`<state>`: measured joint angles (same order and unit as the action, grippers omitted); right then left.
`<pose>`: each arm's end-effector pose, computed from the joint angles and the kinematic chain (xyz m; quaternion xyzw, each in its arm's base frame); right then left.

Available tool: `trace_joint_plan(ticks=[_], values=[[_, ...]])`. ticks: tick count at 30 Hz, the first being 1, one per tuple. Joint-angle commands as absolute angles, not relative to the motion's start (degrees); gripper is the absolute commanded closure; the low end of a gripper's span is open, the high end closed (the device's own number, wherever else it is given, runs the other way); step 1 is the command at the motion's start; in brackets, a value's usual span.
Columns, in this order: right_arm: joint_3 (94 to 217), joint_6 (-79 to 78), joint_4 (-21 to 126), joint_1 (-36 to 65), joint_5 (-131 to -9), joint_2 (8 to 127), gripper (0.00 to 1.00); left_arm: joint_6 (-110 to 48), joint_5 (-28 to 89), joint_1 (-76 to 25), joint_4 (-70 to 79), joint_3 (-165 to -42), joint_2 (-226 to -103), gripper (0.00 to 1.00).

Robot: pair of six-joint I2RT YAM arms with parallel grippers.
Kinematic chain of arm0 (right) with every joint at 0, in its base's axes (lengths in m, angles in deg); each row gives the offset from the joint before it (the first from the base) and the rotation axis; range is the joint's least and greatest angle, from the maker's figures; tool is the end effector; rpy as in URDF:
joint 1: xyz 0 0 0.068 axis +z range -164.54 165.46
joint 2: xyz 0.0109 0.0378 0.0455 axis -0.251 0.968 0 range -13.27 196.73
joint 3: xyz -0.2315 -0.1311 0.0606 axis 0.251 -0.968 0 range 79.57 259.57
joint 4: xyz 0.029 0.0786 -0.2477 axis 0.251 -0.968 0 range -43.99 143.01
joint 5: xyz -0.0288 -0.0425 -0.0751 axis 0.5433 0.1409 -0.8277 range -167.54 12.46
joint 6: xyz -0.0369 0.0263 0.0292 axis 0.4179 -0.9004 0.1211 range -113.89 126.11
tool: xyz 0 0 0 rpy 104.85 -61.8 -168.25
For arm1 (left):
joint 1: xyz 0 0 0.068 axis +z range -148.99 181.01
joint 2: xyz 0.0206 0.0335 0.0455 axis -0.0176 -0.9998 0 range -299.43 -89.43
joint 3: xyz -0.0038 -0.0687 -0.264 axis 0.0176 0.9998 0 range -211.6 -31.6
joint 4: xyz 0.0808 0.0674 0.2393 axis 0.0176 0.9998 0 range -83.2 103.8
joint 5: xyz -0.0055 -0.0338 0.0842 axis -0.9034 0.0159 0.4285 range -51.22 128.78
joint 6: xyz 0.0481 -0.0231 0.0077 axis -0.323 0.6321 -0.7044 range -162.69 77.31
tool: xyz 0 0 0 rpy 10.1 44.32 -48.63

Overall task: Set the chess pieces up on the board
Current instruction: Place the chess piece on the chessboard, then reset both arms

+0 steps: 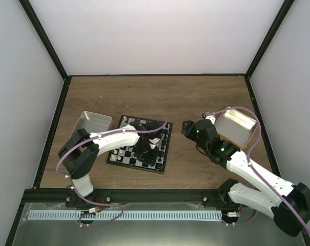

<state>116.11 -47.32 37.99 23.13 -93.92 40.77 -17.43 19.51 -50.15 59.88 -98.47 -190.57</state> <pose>0.1708 0.1190 0.2526 0.1869 0.8503 0.2522 0.4224 0.1867 -0.2505 0.1768 -0.2247 -0.9597 0.1455 0.0856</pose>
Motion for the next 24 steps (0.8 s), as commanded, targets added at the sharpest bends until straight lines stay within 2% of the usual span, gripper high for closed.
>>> trace_joint_plan(ticks=[1, 7, 12, 16, 19, 24], values=[[116.2, -47.4, 38.2, 22.8, -94.6, 40.7, 0.31, -17.3, 20.3, -50.5, 59.7, -100.0, -190.4, 0.73], [116.4, -46.5, 37.7, 22.8, -94.8, 39.6, 0.31, -17.4, 23.8, -50.3, 62.3, -102.6, -186.3, 0.59], [116.8, -44.0, 37.1, 22.8, -94.5, 38.2, 0.3, -17.2, 35.3, -49.3, 66.2, -106.6, -179.1, 0.4], [117.8, -41.6, 34.6, 22.8, -94.1, 37.5, 0.28, -13.4, 44.5, -48.2, 62.9, -105.1, -171.0, 0.3], [118.6, -39.5, 32.0, 22.8, -94.6, 36.5, 0.26, -9.0, 48.1, -48.1, 57.9, -101.5, -164.5, 0.02], [120.4, -35.4, 27.5, 22.8, -95.8, 33.9, 0.24, -4.6, 49.8, -48.1, 48.5, -93.1, -151.0, 0.0]])
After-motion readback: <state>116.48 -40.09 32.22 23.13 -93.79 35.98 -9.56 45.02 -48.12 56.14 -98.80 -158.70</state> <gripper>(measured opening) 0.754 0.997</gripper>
